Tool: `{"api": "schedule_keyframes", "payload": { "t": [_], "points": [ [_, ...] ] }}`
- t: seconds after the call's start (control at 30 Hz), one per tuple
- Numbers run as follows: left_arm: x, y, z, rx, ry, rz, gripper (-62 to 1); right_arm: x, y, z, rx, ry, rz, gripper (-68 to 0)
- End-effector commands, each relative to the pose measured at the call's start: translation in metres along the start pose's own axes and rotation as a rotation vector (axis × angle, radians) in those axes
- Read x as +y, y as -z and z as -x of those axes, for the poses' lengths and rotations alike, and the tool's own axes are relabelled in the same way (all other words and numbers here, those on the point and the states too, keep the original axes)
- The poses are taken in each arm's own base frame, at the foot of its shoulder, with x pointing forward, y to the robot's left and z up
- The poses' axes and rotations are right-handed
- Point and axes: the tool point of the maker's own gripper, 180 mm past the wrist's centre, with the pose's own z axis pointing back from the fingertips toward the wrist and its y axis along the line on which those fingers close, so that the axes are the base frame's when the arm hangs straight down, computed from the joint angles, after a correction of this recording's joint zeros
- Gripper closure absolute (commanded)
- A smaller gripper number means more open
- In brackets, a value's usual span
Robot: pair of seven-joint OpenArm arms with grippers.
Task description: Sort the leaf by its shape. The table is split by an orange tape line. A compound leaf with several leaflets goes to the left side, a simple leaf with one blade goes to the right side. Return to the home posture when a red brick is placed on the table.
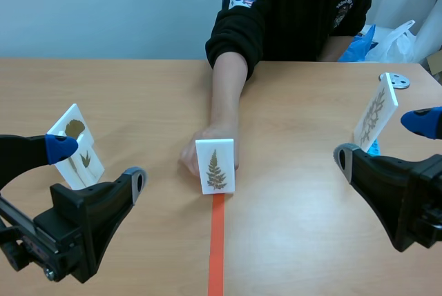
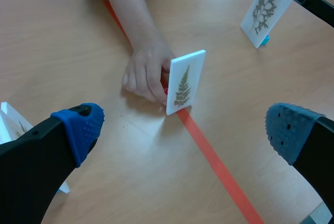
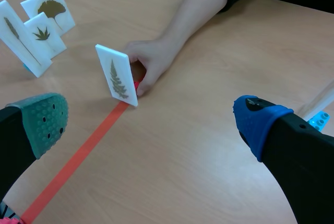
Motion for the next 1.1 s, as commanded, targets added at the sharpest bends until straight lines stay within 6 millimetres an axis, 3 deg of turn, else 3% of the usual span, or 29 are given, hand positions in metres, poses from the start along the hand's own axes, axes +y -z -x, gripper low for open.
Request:
{"api": "schedule_keyframes", "payload": {
  "t": [0.0,1.07],
  "points": [
    [-0.0026,0.0001,-0.0055,-0.022,-0.003,0.013,-62.3,-0.0017,0.0011,-0.0067,-0.026,-0.011,0.004,-67.9],
    [-0.0027,0.0001,-0.0043,-0.016,-0.003,0.013,-62.3,-0.0051,0.0016,-0.0001,0.003,-0.049,0.015,-67.9]
  ]
}}
